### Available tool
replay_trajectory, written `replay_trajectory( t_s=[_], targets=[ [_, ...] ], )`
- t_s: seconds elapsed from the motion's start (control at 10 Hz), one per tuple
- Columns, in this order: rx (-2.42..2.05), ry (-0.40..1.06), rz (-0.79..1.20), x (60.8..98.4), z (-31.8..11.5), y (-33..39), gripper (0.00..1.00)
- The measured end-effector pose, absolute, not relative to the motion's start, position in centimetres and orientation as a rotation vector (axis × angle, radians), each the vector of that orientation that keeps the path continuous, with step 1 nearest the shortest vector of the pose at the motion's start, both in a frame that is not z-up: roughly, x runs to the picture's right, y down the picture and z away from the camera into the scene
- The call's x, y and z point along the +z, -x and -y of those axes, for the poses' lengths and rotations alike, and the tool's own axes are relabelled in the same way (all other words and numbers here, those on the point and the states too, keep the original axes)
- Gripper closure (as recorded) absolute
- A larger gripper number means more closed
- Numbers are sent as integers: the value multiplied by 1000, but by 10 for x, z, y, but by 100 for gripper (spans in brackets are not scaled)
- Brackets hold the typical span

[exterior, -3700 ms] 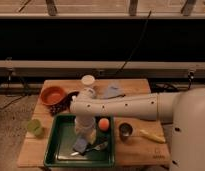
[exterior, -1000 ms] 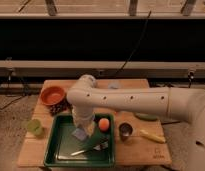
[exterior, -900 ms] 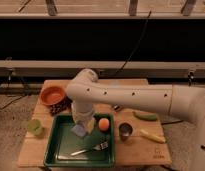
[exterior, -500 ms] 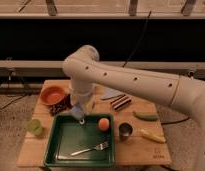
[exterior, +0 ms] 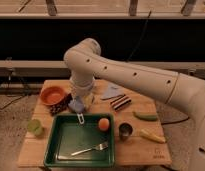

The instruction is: Place sponge in paper cup

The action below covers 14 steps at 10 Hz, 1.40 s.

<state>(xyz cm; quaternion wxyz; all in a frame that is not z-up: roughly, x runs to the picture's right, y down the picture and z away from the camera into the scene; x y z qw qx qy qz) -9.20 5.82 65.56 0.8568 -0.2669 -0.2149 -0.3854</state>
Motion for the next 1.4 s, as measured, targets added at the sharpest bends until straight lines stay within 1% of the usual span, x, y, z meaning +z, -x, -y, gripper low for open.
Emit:
replay_trajectory(
  t_s=[0.3, 0.6, 0.7, 0.9, 1.1, 1.3, 1.4],
  targets=[
    [-798, 555, 428, 661, -56, 85, 100],
    [-774, 534, 393, 693, -31, 68, 100],
    [-769, 525, 389, 716, -11, 65, 100],
    [-766, 525, 392, 749, 15, 62, 100],
    [-767, 525, 405, 793, 42, 66, 100],
    [-761, 526, 412, 829, 55, 68, 100],
    [-757, 526, 406, 844, 56, 68, 98]
  ],
)
